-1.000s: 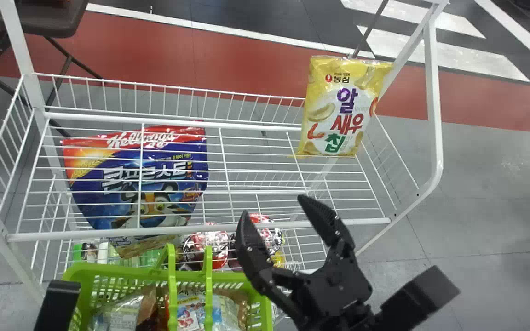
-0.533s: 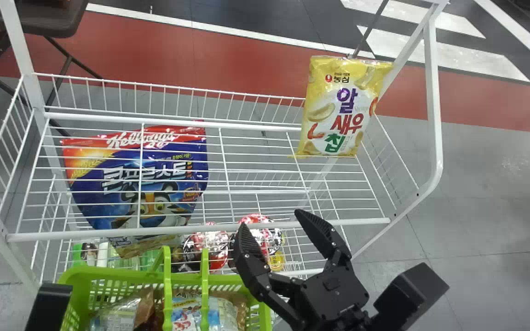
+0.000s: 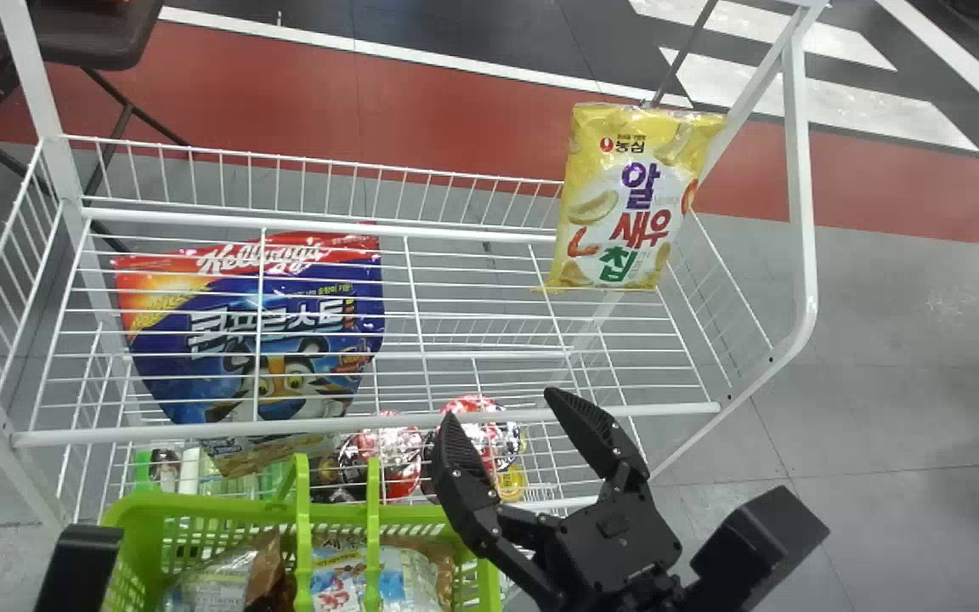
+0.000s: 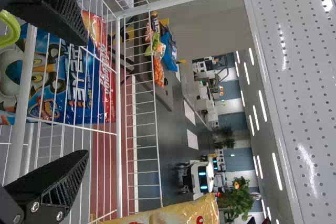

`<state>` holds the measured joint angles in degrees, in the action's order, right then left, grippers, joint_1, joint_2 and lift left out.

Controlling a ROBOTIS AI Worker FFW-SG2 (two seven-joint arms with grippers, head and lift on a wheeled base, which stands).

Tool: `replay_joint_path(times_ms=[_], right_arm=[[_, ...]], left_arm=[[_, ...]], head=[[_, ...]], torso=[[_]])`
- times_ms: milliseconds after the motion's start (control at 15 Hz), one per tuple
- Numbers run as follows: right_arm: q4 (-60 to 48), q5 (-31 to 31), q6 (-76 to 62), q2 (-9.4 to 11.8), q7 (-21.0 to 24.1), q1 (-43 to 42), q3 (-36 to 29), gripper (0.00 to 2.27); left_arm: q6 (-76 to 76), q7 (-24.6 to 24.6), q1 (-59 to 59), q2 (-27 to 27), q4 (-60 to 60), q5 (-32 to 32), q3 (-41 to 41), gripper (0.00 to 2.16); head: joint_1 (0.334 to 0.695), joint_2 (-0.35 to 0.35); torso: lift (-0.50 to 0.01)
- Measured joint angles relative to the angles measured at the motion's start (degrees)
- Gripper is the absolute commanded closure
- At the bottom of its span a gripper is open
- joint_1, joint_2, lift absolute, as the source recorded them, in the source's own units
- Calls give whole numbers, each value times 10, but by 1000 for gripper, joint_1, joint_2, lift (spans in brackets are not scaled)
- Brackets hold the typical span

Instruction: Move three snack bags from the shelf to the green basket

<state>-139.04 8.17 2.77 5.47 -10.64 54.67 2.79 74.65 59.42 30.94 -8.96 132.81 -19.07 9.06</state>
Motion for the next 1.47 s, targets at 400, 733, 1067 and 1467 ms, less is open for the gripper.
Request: replay_joint_path(times_ms=[400,733,1067,1467], right_arm=[[1,0,-2,1,0,-1,-2,76],[2,0,-2,1,0,-1,-3,76],[1,0,-2,1,0,0,-3,76],[0,1,-2,1,0,1,-5,76]], left_arm=[[-2,0,0,0,0,0,-1,1825],[-2,1,0,0,1,-1,-2,1825],[-2,2,1,0,2,-3,-3,1825],[-2,3,1,0,2,-4,-4,1825]], head=[[695,-350],[695,-350],[695,-350],[695,-350]], torso=[[-47],[-47],[-47],[-47]])
